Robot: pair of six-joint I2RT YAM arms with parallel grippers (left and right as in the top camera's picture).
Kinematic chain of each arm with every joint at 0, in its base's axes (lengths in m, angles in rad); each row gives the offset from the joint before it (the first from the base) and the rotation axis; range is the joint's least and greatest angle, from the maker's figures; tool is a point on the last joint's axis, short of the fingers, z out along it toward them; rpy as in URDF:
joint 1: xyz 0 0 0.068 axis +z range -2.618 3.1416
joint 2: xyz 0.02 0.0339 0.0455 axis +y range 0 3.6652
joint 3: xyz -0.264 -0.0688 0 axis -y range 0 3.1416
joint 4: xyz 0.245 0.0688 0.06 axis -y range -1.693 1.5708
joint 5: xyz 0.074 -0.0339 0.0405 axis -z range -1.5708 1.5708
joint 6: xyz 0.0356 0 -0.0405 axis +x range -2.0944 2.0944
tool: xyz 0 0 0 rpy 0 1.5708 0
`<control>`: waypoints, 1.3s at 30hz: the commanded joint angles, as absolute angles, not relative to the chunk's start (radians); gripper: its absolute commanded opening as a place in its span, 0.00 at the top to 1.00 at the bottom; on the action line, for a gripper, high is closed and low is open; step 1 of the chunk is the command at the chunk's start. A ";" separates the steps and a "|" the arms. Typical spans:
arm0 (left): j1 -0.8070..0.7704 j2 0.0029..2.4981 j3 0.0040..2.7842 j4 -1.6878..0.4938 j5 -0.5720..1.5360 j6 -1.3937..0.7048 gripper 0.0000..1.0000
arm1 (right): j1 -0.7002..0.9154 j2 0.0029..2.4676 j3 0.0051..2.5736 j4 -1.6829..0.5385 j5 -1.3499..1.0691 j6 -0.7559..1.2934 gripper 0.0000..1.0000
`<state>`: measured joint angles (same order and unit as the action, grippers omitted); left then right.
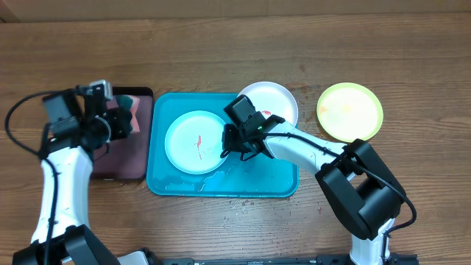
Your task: Clean dirty plates on tray and stack at the side
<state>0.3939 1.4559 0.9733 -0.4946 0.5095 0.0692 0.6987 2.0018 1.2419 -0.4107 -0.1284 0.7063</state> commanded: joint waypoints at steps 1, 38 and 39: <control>0.488 1.441 0.984 -0.533 0.793 0.202 0.96 | 0.704 1.965 1.251 -0.403 -0.112 0.699 0.94; 0.548 1.443 0.984 -0.606 0.741 0.289 0.96 | 0.704 1.965 1.251 -0.395 -0.113 0.700 0.95; 0.525 1.446 0.984 -0.603 0.640 0.247 0.96 | 0.704 1.965 1.251 -0.395 -0.113 0.700 0.95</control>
<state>0.5819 1.4559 0.9733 -0.6064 0.8738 0.3099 0.7002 2.0018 1.2419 -0.4046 -0.1230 0.7059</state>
